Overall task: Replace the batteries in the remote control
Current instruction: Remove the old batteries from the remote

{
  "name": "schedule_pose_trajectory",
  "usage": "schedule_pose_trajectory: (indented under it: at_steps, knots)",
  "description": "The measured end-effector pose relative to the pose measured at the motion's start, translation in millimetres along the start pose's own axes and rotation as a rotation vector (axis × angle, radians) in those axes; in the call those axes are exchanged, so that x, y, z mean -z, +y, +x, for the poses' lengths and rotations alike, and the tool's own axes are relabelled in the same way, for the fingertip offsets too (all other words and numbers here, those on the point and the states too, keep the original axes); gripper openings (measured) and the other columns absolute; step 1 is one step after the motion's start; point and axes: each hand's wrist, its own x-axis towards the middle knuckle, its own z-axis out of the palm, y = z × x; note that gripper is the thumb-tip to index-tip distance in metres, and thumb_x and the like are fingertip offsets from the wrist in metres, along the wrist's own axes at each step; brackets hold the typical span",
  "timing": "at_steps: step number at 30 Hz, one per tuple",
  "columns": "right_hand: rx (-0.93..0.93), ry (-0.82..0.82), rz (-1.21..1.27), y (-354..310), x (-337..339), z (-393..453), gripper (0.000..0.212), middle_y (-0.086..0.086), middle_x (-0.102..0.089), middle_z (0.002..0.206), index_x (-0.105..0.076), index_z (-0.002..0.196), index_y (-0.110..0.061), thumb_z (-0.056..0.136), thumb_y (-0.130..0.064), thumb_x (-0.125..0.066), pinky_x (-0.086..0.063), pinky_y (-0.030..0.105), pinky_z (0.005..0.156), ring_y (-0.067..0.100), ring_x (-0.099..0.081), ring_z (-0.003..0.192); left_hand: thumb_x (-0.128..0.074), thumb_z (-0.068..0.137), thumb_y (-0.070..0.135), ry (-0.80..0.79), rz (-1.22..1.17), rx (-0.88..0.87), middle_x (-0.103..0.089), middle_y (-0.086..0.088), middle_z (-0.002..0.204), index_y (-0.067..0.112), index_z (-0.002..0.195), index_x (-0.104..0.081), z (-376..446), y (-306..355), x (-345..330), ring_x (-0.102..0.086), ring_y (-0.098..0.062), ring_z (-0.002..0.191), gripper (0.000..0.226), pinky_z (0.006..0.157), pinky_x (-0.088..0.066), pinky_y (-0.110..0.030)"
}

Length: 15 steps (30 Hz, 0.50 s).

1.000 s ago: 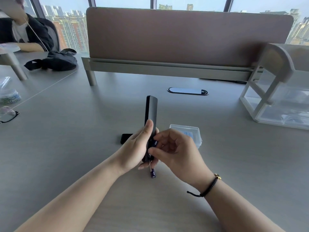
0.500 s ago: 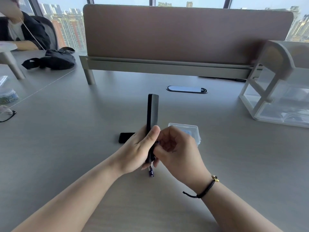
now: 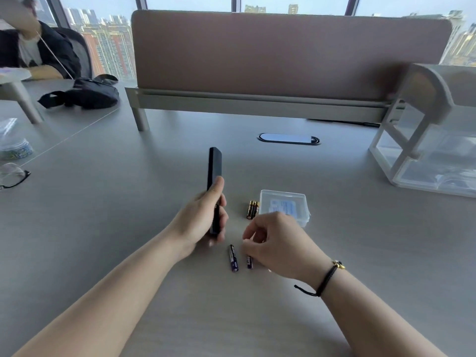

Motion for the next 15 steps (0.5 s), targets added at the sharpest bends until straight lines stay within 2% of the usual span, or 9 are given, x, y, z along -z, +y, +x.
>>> schedule_pose_trajectory:
  at_steps: [2, 4, 6, 8, 11, 15]
  knots:
    - [-0.018, -0.042, 0.012, 0.7, 4.6, -0.1, 0.014, -0.003, -0.071, 0.067, -0.071, 0.086, -0.024, 0.078, -0.034, -0.073, -0.045, 0.018, 0.049, -0.001, -0.054, 0.044, -0.040, 0.093, 0.062, -0.048, 0.066, 0.015, -0.050, -0.009, 0.054, 0.012, 0.086, -0.045, -1.8, -1.7, -3.1, -0.052, -0.025, 0.041, 0.051, 0.038, -0.035, -0.024]
    - [-0.032, -0.115, 0.063, 1.2, 9.9, -1.8, 0.035, 0.000, -0.074, 0.075, -0.070, 0.099, -0.025, 0.072, -0.044, -0.081, -0.049, 0.023, 0.048, 0.003, -0.056, 0.045, -0.039, 0.094, 0.062, -0.085, 0.072, 0.036, -0.052, -0.011, 0.056, 0.010, 0.089, -0.045, -3.4, -0.8, -5.1, -0.055, -0.027, 0.043, 0.052, 0.040, -0.040, -0.026]
    - [-0.036, -0.182, 0.077, 0.7, 13.1, -3.2, 0.057, 0.001, -0.074, 0.078, -0.068, 0.111, -0.025, 0.063, -0.046, -0.088, -0.046, 0.021, 0.045, 0.005, -0.058, 0.049, -0.039, 0.093, 0.063, -0.116, 0.040, 0.066, -0.053, -0.013, 0.057, 0.010, 0.090, -0.045, -4.6, 0.8, -5.3, -0.057, -0.028, 0.045, 0.053, 0.042, -0.044, -0.028]
    - [-0.009, -0.222, 0.020, -0.5, 13.4, -4.1, 0.069, 0.000, -0.074, 0.080, -0.065, 0.118, -0.026, 0.057, -0.046, -0.091, -0.043, 0.015, 0.048, 0.002, -0.059, 0.055, -0.040, 0.091, 0.064, -0.135, 0.012, 0.088, -0.053, -0.013, 0.057, 0.010, 0.091, -0.045, -5.7, 1.5, -5.4, -0.058, -0.028, 0.046, 0.054, 0.044, -0.047, -0.030]
    - [0.022, -0.248, -0.010, -1.6, 11.6, -5.5, 0.071, -0.003, -0.075, 0.077, -0.065, 0.120, -0.026, 0.056, -0.043, -0.092, -0.041, 0.013, 0.052, 0.000, -0.060, 0.059, -0.040, 0.090, 0.065, -0.149, -0.005, 0.093, -0.053, -0.012, 0.057, 0.011, 0.091, -0.045, -5.9, 0.8, -6.6, -0.058, -0.028, 0.046, 0.055, 0.046, -0.048, -0.031]
    - [0.017, -0.251, 0.031, 0.0, 9.8, -4.1, 0.064, 0.000, -0.077, 0.077, -0.070, 0.114, -0.023, 0.057, -0.038, -0.093, -0.042, 0.015, 0.050, 0.000, -0.056, 0.050, -0.043, 0.086, 0.067, -0.146, -0.036, 0.088, -0.052, -0.012, 0.057, 0.011, 0.091, -0.045, -4.8, 0.6, -6.0, -0.057, -0.028, 0.047, 0.056, 0.046, -0.047, -0.031]
